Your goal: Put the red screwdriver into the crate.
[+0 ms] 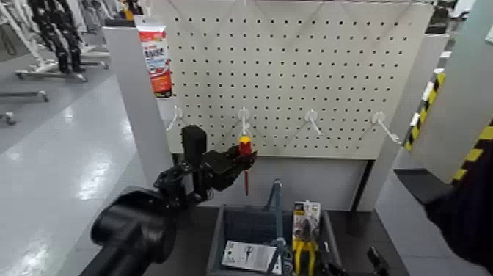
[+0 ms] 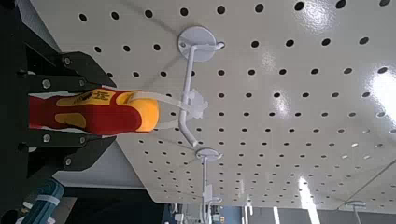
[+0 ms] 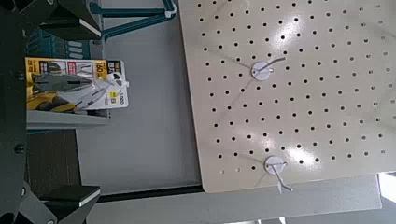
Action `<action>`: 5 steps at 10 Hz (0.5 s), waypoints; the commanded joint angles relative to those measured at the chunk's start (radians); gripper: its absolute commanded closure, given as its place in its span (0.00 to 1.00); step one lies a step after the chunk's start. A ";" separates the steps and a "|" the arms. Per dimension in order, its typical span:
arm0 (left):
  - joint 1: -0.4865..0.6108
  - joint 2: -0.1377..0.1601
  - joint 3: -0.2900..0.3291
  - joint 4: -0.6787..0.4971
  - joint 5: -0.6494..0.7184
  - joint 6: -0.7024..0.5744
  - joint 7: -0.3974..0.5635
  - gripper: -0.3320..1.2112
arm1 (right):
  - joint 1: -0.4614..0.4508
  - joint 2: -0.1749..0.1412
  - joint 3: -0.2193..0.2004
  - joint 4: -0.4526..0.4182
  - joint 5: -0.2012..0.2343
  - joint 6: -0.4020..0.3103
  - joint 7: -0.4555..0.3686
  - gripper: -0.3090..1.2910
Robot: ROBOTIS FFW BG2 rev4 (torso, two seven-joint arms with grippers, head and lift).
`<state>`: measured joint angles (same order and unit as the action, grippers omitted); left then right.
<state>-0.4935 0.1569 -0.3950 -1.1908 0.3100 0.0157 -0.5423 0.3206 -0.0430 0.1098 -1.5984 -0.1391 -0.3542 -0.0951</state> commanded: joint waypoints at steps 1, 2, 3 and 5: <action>0.043 0.012 0.018 -0.093 0.001 0.024 0.015 0.93 | 0.002 -0.002 -0.002 0.000 -0.001 0.000 0.000 0.28; 0.072 0.016 0.031 -0.139 0.001 0.044 0.022 0.93 | 0.002 -0.002 -0.002 0.000 -0.001 0.000 0.000 0.28; 0.098 0.021 0.042 -0.181 0.005 0.058 0.028 0.93 | 0.002 -0.002 -0.002 -0.002 -0.001 0.000 0.000 0.28; 0.145 0.029 0.054 -0.259 0.014 0.099 0.039 0.93 | 0.002 -0.002 -0.004 -0.002 -0.001 0.001 0.000 0.28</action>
<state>-0.3609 0.1836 -0.3428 -1.4272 0.3206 0.1018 -0.5038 0.3222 -0.0445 0.1064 -1.5998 -0.1396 -0.3534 -0.0952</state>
